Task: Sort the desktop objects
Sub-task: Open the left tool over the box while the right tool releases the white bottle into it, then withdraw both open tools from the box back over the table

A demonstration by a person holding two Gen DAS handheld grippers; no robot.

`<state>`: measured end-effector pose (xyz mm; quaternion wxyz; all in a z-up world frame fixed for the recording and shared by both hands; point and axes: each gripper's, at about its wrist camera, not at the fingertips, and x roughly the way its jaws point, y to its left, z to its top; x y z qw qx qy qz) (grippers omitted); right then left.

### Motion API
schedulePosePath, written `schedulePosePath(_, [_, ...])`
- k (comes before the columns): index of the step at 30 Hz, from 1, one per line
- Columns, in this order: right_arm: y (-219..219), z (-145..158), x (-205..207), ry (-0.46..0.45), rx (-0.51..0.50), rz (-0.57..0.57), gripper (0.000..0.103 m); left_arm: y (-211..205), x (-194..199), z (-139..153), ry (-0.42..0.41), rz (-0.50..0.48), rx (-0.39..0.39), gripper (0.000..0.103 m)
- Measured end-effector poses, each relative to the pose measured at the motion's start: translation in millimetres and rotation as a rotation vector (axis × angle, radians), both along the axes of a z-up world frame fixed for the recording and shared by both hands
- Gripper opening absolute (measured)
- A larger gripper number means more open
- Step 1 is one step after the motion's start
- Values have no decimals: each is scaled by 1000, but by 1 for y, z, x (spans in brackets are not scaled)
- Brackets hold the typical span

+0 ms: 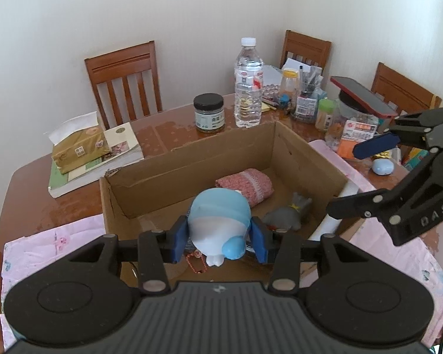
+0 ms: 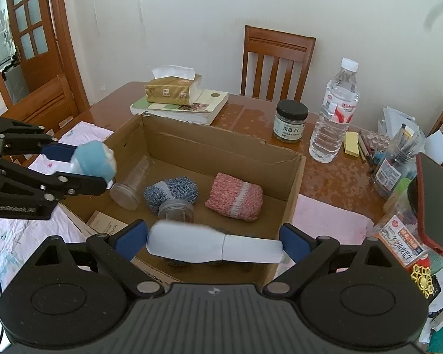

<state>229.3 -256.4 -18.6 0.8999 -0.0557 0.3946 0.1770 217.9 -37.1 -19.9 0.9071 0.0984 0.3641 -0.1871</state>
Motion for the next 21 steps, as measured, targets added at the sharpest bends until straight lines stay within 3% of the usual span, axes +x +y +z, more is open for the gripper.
schedulePosePath(2, [2,-2,1,-2,-1,-1,98,0,4,-4,12,11,14,66])
schedulePosePath(3, [3,-2,2,-4,-1,0,98,0,3,-5,9,22,14,70])
schedulePosePath(7, [7,-5,4,-2,-12,4,98,3,1,-6,15,17,6,74])
schedulePosePath(10, [7,-6,3,2,-7,4,98,5,-2,-7,16,28,8,85])
schedulePosePath(21, [6,-9,-19,18,-4,-27,103,15,-30,1,29,63,-41,91])
